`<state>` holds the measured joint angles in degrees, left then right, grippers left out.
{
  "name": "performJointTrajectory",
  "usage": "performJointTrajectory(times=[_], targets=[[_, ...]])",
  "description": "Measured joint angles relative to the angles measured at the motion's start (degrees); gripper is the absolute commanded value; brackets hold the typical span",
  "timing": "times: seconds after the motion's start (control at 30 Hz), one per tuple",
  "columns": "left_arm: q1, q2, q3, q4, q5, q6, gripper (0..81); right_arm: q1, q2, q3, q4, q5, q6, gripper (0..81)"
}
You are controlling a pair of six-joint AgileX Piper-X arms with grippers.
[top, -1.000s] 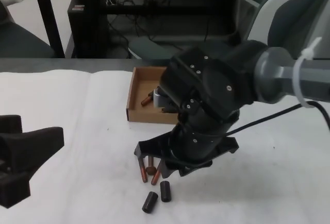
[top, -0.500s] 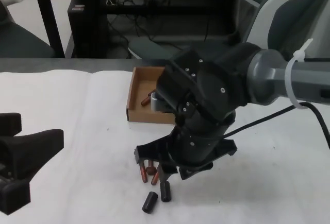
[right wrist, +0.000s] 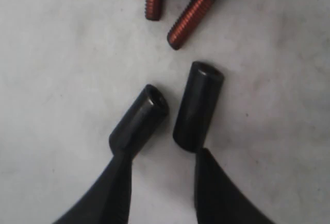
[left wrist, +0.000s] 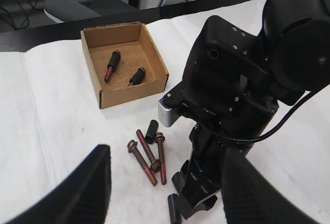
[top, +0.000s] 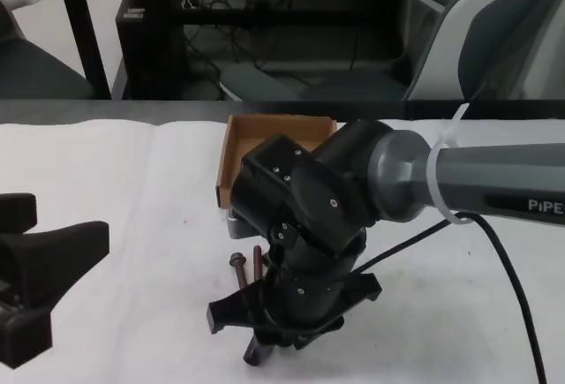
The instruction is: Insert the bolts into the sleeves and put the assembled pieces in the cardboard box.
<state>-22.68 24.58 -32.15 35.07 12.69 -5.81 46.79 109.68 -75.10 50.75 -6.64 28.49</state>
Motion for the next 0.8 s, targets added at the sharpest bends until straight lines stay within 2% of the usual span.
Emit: performJointTrajectory(times=[0.8], targets=[[0.0,0.0,0.0,0.0,-0.3,0.2,62.0,-2.5,0.0,0.0,-3.5,3.8,0.0,41.4]])
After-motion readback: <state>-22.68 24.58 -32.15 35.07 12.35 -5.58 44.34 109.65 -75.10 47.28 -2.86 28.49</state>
